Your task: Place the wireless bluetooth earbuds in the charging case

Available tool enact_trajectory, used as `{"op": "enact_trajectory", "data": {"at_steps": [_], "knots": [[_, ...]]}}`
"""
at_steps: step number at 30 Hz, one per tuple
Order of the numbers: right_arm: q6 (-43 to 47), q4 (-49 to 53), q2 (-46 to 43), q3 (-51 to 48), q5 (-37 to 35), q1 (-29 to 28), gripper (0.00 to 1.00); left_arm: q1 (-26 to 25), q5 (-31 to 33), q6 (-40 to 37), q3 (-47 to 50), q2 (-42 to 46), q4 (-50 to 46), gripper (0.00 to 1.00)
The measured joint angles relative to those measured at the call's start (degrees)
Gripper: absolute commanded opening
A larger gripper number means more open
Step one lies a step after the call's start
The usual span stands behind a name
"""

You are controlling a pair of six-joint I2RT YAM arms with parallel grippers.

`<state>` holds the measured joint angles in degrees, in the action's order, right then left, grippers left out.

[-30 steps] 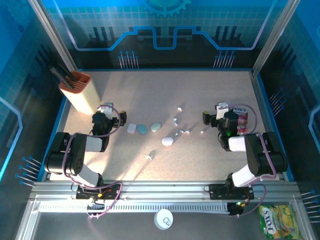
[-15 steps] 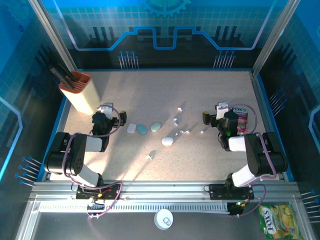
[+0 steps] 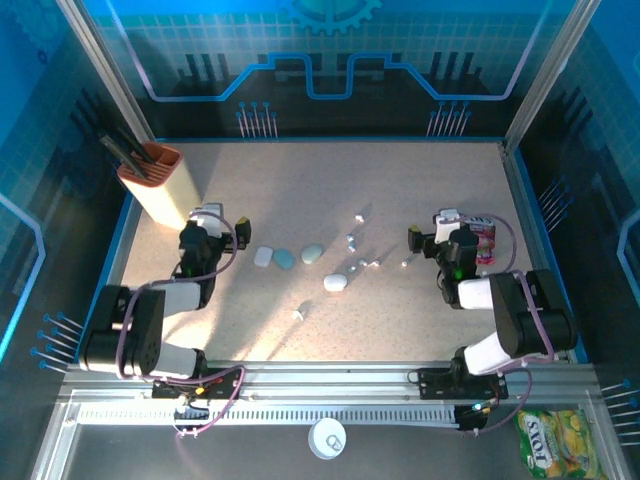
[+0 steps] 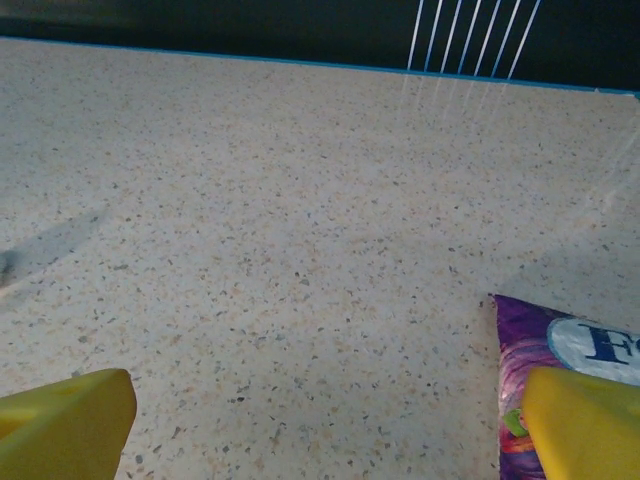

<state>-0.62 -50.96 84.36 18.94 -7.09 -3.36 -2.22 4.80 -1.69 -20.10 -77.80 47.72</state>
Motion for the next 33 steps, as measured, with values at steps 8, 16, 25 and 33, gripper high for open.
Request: {"op": "enact_trajectory", "data": {"at_steps": [8,16,25,33], "knots": [[-2.86,15.02,-16.11,3.87,1.70,-0.11,1.00,-10.23,-0.63,-5.62,-4.96,11.89,-13.86,0.99],[-14.10,41.66,-26.75,10.47,12.00,-0.83,1.00,-22.73,-12.55,-12.79,-12.20,14.03,-28.09,0.99],[-24.85,61.29,-30.51,10.19,25.55,-0.68,1.00,-33.77,-18.91,-18.51,-18.21,5.29,-38.05,0.99],[-28.83,64.11,-31.23,7.39,32.11,-0.59,1.00,-38.42,-19.26,-25.07,-22.75,-8.50,-43.50,0.95]]}}
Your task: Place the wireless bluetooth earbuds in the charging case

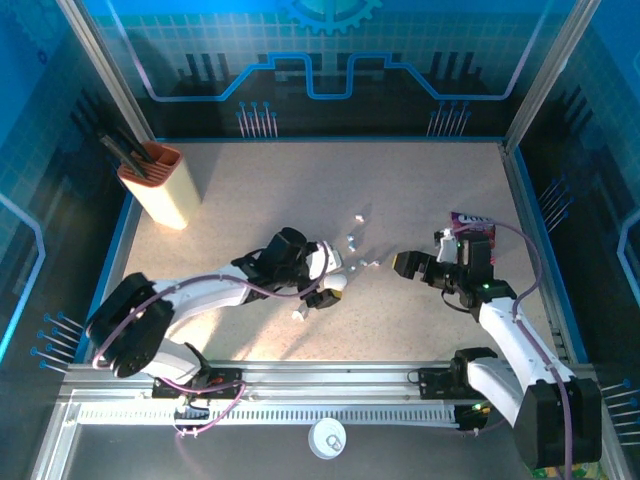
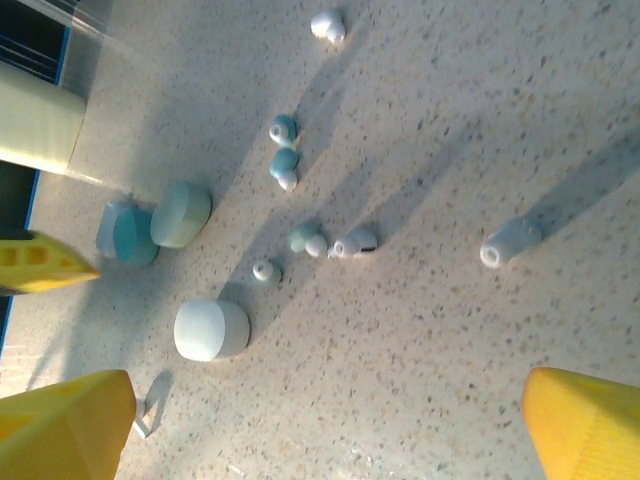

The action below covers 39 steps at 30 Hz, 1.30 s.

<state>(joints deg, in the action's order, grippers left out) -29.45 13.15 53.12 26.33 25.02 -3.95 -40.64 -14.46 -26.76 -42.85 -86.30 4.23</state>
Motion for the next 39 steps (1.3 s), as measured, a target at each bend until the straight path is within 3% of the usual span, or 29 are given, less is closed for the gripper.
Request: {"op": "enact_trajectory", "data": {"at_steps": [8,22,29,31,39], "knots": [[-1.22,0.09,0.74,-0.04,2.43,0.00,1.00,0.00,-0.46,-3.76,-6.51,-7.65,-5.51,0.72],[-2.75,-0.33,-0.81,-0.81,2.69,0.00,1.00,-0.15,-0.39,-4.98,-11.43,-15.04,-9.57,0.69],[-3.41,-0.33,-0.90,-1.01,2.69,0.00,1.00,-0.26,-0.42,-6.64,-12.83,-18.43,-10.27,0.48],[-3.61,-0.26,-0.90,-1.01,2.71,0.00,1.00,-0.24,-0.42,-7.19,-12.96,-18.64,-10.38,0.37],[-4.83,0.48,-1.03,-0.83,4.70,0.61,1.00,-0.31,-0.48,-8.15,-13.03,-18.51,-10.38,0.37]]}}
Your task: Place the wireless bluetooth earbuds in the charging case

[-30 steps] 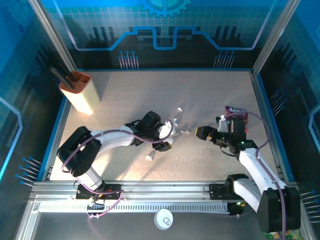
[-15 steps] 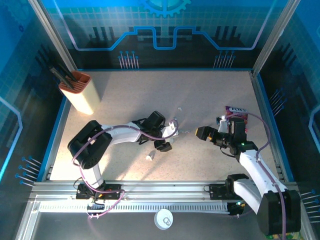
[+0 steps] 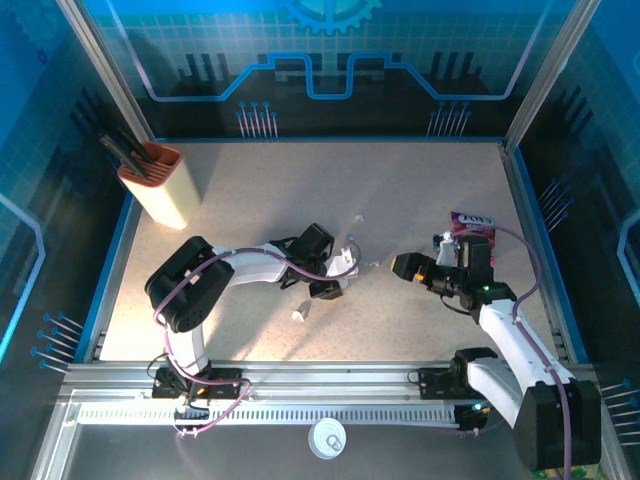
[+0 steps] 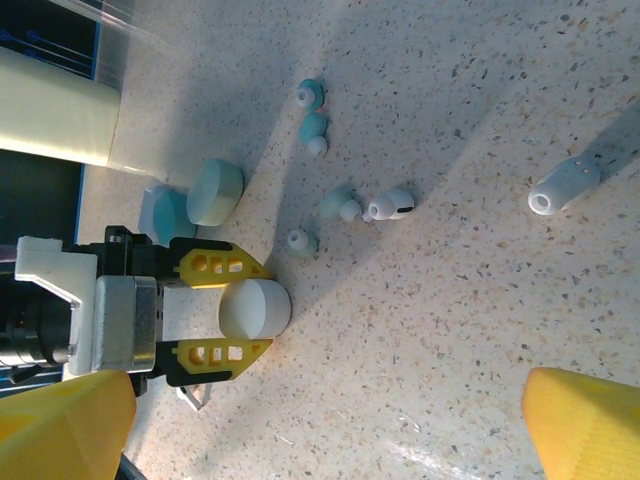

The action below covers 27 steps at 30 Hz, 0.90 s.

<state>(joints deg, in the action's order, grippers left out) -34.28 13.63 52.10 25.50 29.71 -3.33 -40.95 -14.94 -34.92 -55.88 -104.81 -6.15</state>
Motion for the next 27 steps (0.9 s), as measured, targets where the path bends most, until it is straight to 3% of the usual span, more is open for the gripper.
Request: {"op": "enact_trajectory", "data": {"at_steps": [4,13,25,27], "knots": [[-3.21,-2.97,-0.55,-0.09,3.78,0.52,1.00,0.00,-1.11,0.13,0.28,1.81,0.46,0.37],[-11.72,-11.74,3.63,-0.37,12.46,0.17,0.87,0.00,-7.41,2.27,0.68,7.89,6.03,0.38],[-21.20,-26.73,16.26,-0.39,15.78,-10.91,0.73,-0.48,-12.17,5.01,0.15,11.23,9.55,0.37],[-22.36,-29.22,18.12,-0.39,15.80,-12.07,0.67,-0.55,-12.52,4.98,0.00,11.45,9.66,0.37]]}}
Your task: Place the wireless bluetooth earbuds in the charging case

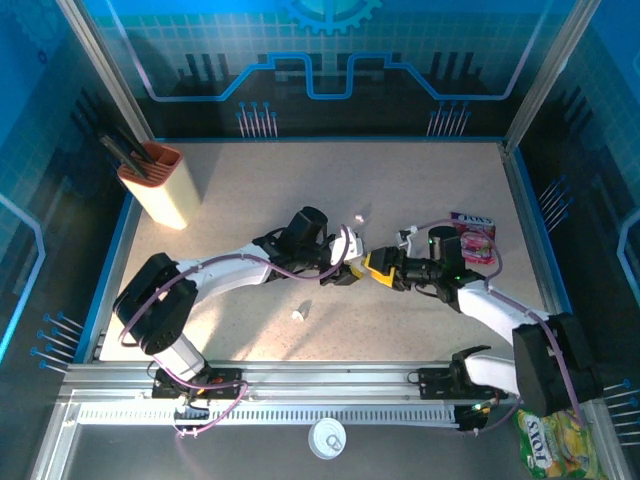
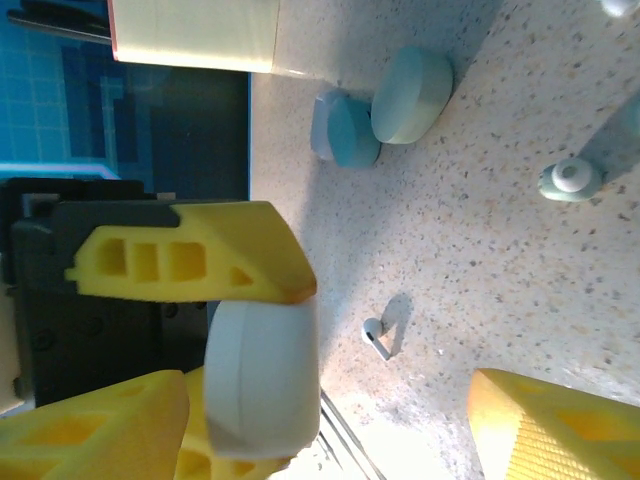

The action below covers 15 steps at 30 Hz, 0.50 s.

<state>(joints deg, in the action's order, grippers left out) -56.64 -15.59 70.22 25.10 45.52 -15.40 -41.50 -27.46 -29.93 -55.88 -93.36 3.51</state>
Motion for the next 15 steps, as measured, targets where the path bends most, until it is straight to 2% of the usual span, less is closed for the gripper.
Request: {"op": "enact_trajectory", "data": {"at_steps": [8,12,15], "knots": [[-3.23,-6.78,2.14,0.00,1.31,-1.09,0.37,0.00,-0.02,0.02,-0.02,0.20,-0.07,0.38],[-4.13,-8.28,2.12,0.00,1.73,-1.16,0.27,0.02,0.13,0.02,-0.02,0.22,-0.04,0.38],[-4.81,-8.48,2.01,-0.02,1.53,-1.09,0.23,0.02,0.42,0.07,-0.02,0.22,0.11,0.40]]}}
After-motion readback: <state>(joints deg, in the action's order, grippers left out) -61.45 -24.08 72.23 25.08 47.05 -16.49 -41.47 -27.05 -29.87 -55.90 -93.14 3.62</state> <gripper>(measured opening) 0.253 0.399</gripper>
